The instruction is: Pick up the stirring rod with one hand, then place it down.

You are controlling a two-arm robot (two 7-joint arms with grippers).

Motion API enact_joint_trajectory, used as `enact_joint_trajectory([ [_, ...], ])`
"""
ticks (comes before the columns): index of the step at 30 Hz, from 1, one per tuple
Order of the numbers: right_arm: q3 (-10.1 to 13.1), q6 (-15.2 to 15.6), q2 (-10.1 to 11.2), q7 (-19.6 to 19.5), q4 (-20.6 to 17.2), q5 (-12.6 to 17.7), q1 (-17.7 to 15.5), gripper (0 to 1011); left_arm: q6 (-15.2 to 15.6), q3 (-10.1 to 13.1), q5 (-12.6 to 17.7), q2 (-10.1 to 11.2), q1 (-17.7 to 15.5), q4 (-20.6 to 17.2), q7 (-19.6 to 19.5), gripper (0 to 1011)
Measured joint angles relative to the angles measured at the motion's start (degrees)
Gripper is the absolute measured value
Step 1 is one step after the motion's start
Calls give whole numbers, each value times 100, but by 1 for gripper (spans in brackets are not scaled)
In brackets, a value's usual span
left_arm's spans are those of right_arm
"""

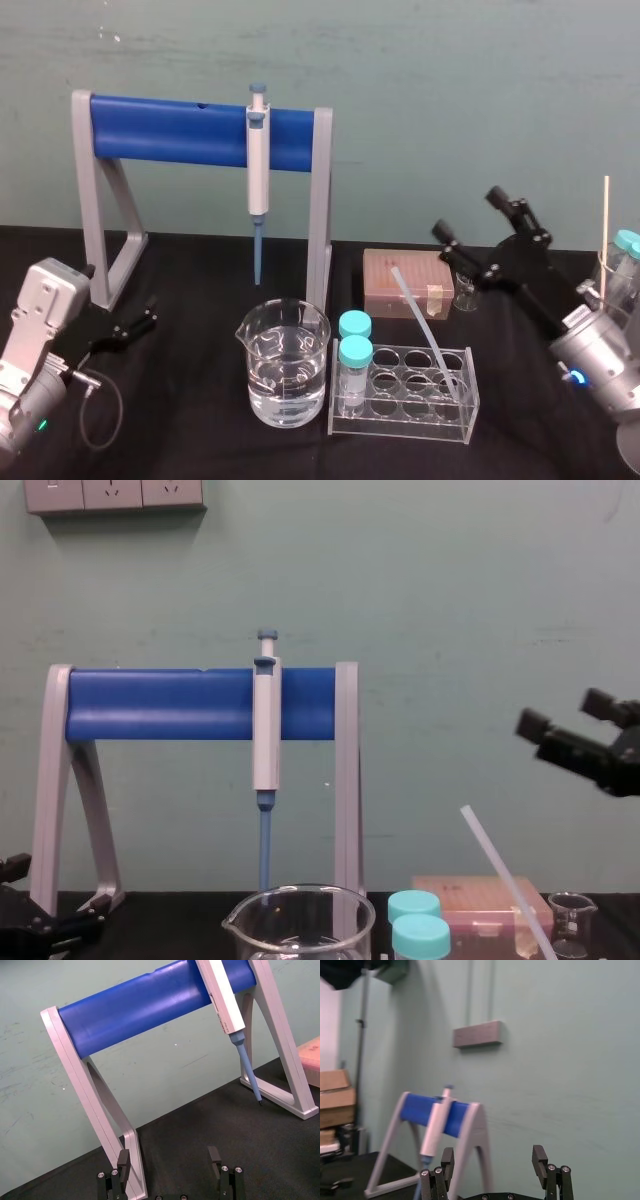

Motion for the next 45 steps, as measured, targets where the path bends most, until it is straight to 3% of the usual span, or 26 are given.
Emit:
enact_joint_trajectory([
  [8,379,504,137,-418,-443,-3,-409,1003,0,0,0,0,0,0,0,1000],
  [12,512,986,235,-623,-601,-5,-615,1003,0,0,0,0,0,0,0,1000],
  [17,635,1820,323,-1013,-774,9,-869,1003,0,0,0,0,0,0,0,1000],
  [24,631,2468,415,-1293,-855,-102,-1049,1003,0,0,0,0,0,0,0,1000],
  [45,602,2470,416,-1289,-838,-119,-1034,1003,0,0,0,0,0,0,0,1000],
])
